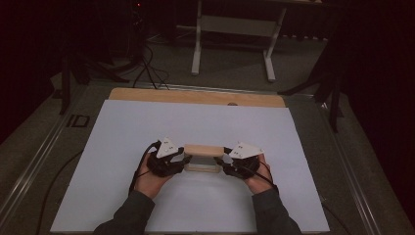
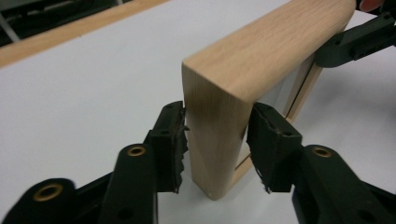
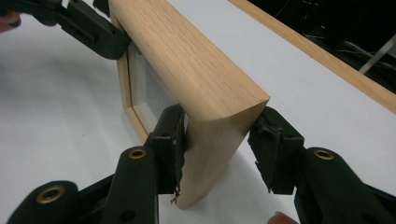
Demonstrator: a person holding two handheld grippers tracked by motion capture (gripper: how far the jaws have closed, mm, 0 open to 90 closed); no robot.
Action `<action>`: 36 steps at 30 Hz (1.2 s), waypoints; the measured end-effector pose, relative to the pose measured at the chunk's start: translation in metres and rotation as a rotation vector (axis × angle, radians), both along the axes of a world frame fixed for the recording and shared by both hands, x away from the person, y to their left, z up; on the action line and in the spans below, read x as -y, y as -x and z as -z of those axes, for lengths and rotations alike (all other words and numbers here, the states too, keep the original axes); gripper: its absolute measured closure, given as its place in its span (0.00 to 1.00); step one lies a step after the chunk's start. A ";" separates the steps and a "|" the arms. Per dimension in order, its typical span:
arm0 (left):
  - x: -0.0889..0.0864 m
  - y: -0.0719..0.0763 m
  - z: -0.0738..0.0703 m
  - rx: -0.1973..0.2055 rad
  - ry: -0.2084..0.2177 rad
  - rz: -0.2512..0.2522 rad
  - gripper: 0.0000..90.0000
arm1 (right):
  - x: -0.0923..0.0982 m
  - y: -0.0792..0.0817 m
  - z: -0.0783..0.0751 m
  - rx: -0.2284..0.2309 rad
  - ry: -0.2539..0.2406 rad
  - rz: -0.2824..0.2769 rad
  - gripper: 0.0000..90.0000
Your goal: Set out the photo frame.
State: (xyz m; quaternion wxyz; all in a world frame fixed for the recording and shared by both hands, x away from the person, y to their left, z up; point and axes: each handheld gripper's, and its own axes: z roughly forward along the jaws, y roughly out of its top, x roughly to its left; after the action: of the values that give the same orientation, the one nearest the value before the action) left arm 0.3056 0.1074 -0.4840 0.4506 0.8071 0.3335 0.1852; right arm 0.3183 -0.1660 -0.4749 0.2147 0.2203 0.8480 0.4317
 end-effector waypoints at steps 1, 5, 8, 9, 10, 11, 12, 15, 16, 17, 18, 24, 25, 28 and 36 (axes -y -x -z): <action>-0.001 -0.001 -0.001 0.002 0.003 0.006 0.61 | 0.000 0.000 0.000 0.004 0.005 0.001 0.62; -0.003 -0.007 -0.004 -0.005 0.011 0.036 0.60 | -0.001 -0.002 -0.001 0.015 0.012 0.006 0.61; -0.003 -0.009 -0.004 -0.016 0.016 0.047 0.62 | -0.002 -0.003 -0.002 0.014 0.009 0.007 0.61; -0.003 -0.010 -0.005 -0.018 0.010 0.044 0.62 | -0.002 -0.004 -0.002 0.016 0.010 0.007 0.61; -0.003 -0.010 -0.005 -0.018 0.010 0.044 0.62 | -0.002 -0.004 -0.002 0.016 0.010 0.007 0.61; -0.003 -0.010 -0.005 -0.017 0.008 0.043 0.62 | -0.003 -0.004 -0.002 0.014 0.012 0.012 0.61; -0.004 -0.011 -0.006 -0.016 0.004 0.041 0.62 | -0.004 -0.005 -0.002 0.013 0.010 0.012 0.61; -0.005 -0.012 -0.007 -0.013 -0.013 0.035 0.62 | -0.006 -0.006 -0.002 0.011 0.011 0.017 0.61; -0.004 -0.013 -0.007 -0.009 -0.019 0.026 0.62 | -0.007 -0.007 -0.001 0.009 0.011 0.019 0.61; -0.004 -0.014 -0.007 -0.008 -0.021 0.023 0.62 | -0.008 -0.009 -0.001 0.007 0.010 0.023 0.61; -0.005 -0.015 -0.007 -0.006 -0.022 0.019 0.62 | -0.009 -0.010 0.000 0.005 0.008 0.027 0.61; -0.008 -0.019 -0.007 -0.004 -0.022 0.009 0.62 | -0.012 -0.018 0.001 0.000 -0.017 0.030 0.61; -0.009 -0.021 -0.007 0.000 -0.024 -0.002 0.62 | -0.013 -0.019 0.001 -0.001 -0.017 0.032 0.62; -0.011 -0.024 -0.007 0.000 -0.023 -0.017 0.62 | -0.017 -0.024 -0.001 0.004 -0.012 0.035 0.61; -0.017 -0.031 -0.006 0.000 -0.007 -0.053 0.62 | -0.027 -0.035 -0.004 0.008 -0.018 0.040 0.61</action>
State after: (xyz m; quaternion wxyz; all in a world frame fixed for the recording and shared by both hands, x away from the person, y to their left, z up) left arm 0.3367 0.1241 -0.4783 0.4427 0.7996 0.3541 0.1980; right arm 0.3535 -0.1394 -0.4705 0.2247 0.2376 0.8385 0.4358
